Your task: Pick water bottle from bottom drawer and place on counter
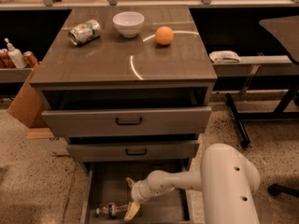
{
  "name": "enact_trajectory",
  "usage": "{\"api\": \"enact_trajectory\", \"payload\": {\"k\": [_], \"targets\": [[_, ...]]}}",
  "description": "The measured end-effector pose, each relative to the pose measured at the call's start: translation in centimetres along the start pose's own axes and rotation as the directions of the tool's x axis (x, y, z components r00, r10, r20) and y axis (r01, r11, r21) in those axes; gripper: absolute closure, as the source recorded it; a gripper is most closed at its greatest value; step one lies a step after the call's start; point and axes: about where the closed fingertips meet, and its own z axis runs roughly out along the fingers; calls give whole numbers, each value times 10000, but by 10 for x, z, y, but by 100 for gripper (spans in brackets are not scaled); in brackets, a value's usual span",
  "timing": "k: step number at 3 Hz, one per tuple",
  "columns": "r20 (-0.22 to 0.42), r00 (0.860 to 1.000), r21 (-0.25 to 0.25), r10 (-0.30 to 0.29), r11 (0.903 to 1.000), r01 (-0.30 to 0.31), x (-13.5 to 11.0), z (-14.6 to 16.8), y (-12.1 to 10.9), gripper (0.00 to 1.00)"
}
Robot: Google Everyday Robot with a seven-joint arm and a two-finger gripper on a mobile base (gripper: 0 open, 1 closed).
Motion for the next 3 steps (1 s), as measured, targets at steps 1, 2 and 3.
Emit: {"api": "enact_trajectory", "payload": {"k": [1, 2, 3], "targets": [[39, 10000, 18, 61, 10000, -61, 7, 20, -3, 0], [46, 9999, -61, 155, 9999, -154, 13, 37, -4, 0], [19, 9998, -192, 208, 9996, -208, 17, 52, -3, 19]]}}
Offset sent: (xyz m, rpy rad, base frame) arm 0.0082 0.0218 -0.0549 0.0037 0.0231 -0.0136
